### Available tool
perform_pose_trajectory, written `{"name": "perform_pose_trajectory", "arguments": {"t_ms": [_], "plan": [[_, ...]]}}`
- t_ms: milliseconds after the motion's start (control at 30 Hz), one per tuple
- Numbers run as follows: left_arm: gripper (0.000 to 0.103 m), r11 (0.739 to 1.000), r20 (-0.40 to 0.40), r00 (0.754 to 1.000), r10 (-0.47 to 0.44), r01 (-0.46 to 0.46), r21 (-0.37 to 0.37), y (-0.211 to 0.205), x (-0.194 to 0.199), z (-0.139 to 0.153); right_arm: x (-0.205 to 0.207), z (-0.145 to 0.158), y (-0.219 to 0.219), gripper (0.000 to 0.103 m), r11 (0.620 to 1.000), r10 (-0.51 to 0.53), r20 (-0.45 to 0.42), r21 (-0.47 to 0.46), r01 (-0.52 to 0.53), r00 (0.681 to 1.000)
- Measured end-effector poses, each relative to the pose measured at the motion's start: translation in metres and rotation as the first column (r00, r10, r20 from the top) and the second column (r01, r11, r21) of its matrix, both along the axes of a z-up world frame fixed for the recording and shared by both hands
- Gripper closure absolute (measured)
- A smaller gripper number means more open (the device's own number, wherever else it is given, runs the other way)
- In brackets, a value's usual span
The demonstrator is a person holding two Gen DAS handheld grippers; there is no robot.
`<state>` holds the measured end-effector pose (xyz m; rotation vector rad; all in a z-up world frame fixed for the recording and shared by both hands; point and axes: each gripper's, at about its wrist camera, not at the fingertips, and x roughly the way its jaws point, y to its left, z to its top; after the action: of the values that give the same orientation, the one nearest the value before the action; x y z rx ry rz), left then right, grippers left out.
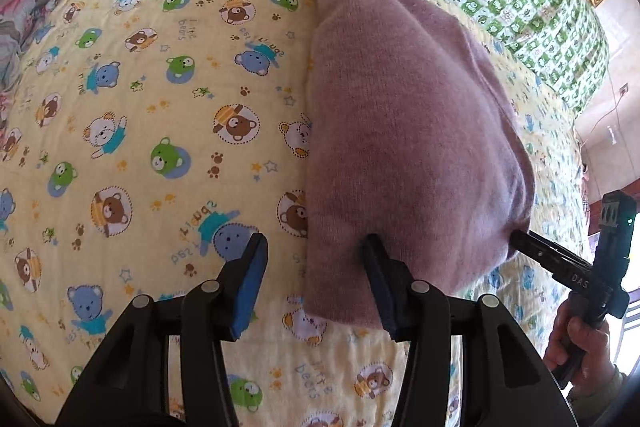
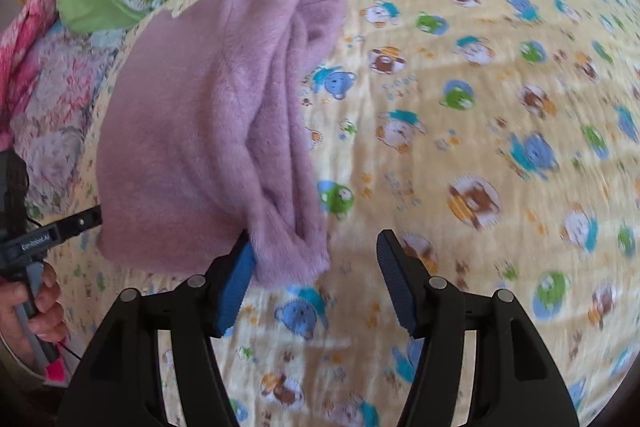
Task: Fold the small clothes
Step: 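Release the folded sweater onto the bed and pull both grippers back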
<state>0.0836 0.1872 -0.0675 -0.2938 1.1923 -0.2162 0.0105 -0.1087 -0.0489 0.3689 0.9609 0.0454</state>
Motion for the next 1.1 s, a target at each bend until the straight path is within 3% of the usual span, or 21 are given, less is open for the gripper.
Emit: {"name": "perform_pose_trajectory", "arguments": {"t_ms": [167, 367, 567, 900, 1100], "plan": [[0.052, 1.0, 0.009, 1.0, -0.022, 0.021, 0.021, 0.0, -0.015, 0.008, -0.011, 0.002, -0.005, 0.041, 0.999, -0.045, -0.002, 0.004, 0.045, 0.999], [0.042, 0.998, 0.062, 0.997, -0.051, 0.049, 0.04, -0.003, -0.045, 0.024, -0.035, 0.036, 0.001, 0.04, 0.999, -0.035, 0.116, 0.042, 0.03, 0.993], [0.033, 0.994, 0.147, 0.988, -0.056, 0.042, 0.1, -0.01, -0.071, 0.043, -0.044, 0.057, 0.037, 0.038, 0.997, 0.02, 0.193, 0.067, -0.034, 0.981], [0.023, 0.975, 0.284, 0.959, -0.024, -0.04, 0.219, -0.003, -0.104, 0.05, -0.075, 0.04, 0.083, 0.03, 0.991, 0.108, 0.229, 0.053, -0.123, 0.967], [0.022, 0.969, 0.309, 0.95, -0.041, -0.038, 0.246, 0.005, -0.129, 0.036, -0.089, 0.02, 0.096, 0.027, 0.99, 0.133, 0.21, 0.02, -0.14, 0.969]]}}
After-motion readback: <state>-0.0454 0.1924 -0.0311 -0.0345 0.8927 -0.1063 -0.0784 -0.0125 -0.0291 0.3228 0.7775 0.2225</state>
